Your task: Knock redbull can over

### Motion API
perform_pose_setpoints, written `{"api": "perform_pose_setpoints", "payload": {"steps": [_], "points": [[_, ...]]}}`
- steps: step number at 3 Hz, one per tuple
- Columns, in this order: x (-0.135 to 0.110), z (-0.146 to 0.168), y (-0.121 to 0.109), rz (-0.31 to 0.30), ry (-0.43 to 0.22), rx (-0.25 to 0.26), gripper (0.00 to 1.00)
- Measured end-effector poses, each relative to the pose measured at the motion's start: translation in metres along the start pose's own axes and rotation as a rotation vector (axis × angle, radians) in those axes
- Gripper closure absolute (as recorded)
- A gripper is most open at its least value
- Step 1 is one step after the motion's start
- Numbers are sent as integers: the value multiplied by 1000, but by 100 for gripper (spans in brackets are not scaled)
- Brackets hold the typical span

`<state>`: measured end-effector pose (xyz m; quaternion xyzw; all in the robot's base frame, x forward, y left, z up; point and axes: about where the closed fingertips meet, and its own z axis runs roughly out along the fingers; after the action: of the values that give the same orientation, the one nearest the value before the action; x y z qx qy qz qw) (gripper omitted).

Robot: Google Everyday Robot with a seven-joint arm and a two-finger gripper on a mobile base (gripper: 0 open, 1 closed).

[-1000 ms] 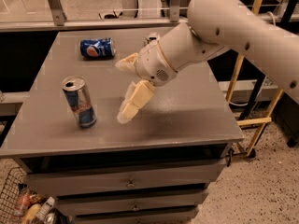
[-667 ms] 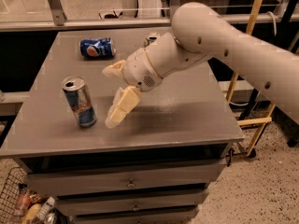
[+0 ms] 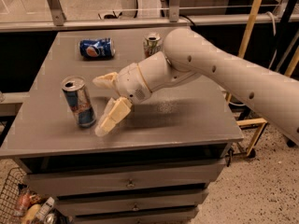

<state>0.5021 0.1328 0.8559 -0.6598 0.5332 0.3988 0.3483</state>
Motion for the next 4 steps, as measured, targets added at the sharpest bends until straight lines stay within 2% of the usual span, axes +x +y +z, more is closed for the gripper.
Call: {"api": "perform_pose_setpoints", "payload": {"steps": [1,2,3,4], "points": [[-7,11,3,-17,-37,-14,0],[-10,23,7,-21,-53,-37,8],[-8,31,10,-20,-53,-50,25],[-9,27,9,-29,-49,-48,57]]}}
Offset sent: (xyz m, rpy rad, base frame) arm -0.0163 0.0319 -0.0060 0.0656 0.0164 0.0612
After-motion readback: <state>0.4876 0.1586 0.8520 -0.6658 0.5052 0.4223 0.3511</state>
